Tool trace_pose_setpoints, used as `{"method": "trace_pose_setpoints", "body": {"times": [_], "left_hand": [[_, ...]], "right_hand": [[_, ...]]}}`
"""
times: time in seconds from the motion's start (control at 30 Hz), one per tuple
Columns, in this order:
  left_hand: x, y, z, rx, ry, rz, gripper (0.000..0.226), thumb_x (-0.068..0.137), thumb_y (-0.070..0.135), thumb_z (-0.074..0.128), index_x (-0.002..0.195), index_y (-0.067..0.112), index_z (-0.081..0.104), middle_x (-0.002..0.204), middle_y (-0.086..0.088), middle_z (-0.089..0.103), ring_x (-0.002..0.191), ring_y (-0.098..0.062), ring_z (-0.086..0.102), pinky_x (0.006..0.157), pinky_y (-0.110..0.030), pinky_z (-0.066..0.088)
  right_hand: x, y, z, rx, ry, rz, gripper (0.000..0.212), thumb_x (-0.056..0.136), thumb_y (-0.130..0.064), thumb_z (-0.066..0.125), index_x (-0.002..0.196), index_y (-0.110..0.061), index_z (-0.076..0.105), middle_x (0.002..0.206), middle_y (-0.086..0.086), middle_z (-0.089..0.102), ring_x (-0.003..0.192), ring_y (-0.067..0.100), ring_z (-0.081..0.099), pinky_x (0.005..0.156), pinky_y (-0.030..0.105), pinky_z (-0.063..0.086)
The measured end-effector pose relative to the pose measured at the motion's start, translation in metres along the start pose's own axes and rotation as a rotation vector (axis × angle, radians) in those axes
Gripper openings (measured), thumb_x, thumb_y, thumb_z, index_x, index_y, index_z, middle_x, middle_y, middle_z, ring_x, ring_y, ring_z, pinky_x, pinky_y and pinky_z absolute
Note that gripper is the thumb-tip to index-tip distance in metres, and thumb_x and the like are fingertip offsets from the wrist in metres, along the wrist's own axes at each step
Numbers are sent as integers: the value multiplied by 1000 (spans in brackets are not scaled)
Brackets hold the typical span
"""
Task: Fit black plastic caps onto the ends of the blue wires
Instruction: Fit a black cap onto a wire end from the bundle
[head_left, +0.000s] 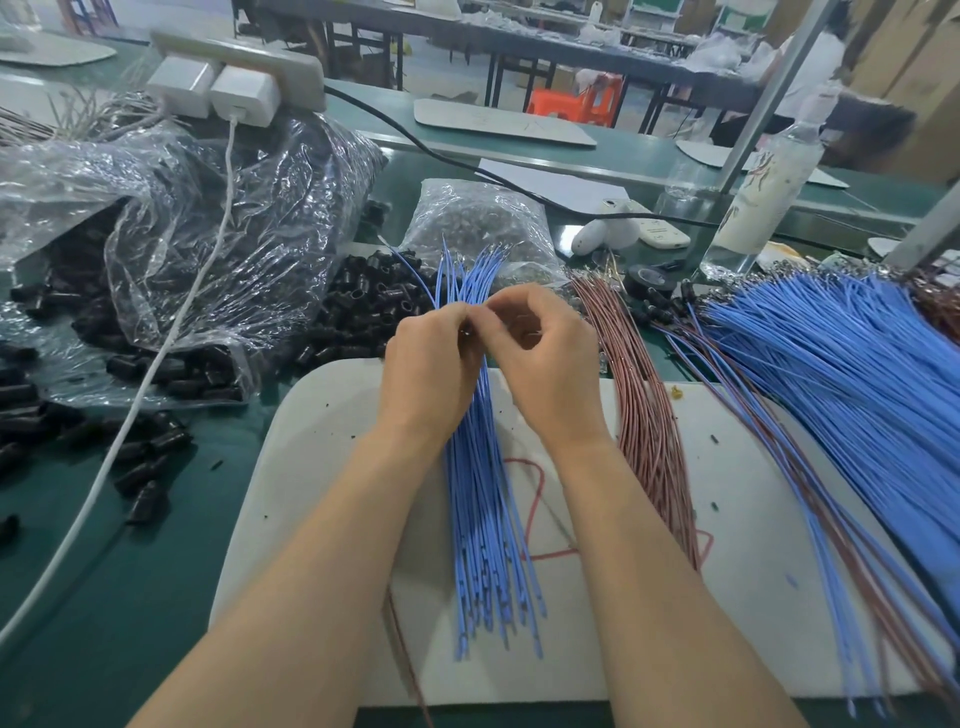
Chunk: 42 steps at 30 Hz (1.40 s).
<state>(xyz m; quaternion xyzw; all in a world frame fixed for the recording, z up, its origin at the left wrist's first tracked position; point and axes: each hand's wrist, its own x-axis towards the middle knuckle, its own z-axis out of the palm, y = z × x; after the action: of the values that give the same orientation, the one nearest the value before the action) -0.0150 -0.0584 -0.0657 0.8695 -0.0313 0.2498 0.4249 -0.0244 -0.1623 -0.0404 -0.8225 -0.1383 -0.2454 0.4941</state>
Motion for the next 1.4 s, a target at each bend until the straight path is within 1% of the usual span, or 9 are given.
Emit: {"method": "trace_pose_setpoints", "body": {"times": [0.13,0.23,0.37,0.5,0.63,0.77,0.93,1.13,1.4], "left_hand": [[-2,5,-5,-77,40,-13,10,90,17,61,91,10,69,79,-5,71,78,-23,66,77,-39,53],[-2,7,-6,-88,53,-4,10,90,15,61,90,8,69,75,-3,70,73,-21,65,74,-37,53],[-3,9,-5,-92,25,10,12,91,13,60,90,5,69,75,-7,70,75,-24,67,75,-41,53],[-3,8,-3,-94,17,27,11,91,11,60,89,6,69,73,-8,70,73,-26,66,75,-42,53],[-3,8,-2,-110,5,53,10,90,10,61,90,4,69,75,-11,71,76,-29,67,77,-43,52],[-4,10,-1,-132,-5,71,10,88,8,62,95,4,69,80,-11,72,79,-29,68,78,-42,53],[-6,12,-2,-137,12,116,11,88,7,62,96,6,70,79,-9,72,76,-25,67,74,-42,53],[-5,12,-3,-158,15,130,11,88,7,62,95,7,70,78,-10,71,77,-29,66,73,-43,52],[-4,10,-3,-194,20,67,10,89,9,61,93,6,69,79,-10,70,79,-27,65,78,-39,51]], "right_hand": [[9,11,-22,50,90,121,9,93,-20,59,95,-16,67,82,-10,67,73,0,61,72,16,50],[14,30,-39,-246,190,268,18,93,-10,52,102,-14,68,93,-1,69,79,6,58,72,19,46],[14,44,-44,-465,69,416,23,90,-8,51,102,-14,69,104,7,68,95,21,60,75,24,43],[13,41,-38,-478,-41,371,22,87,-12,56,103,-19,69,106,7,65,98,24,59,84,33,49],[10,43,-25,-573,-153,255,35,93,-9,49,121,-26,64,121,9,52,110,29,47,98,35,37],[8,47,-17,-621,-192,249,45,95,-3,43,126,-30,60,123,5,45,106,24,39,96,33,35],[7,49,-15,-592,-101,282,26,94,-9,50,113,-20,65,116,5,47,109,23,42,83,22,25],[7,49,-14,-599,-110,287,27,95,-20,55,120,-21,64,117,6,47,110,24,42,93,27,31],[8,50,-15,-560,-91,307,17,94,-20,56,106,-21,68,104,1,41,106,23,43,88,27,33]]}}
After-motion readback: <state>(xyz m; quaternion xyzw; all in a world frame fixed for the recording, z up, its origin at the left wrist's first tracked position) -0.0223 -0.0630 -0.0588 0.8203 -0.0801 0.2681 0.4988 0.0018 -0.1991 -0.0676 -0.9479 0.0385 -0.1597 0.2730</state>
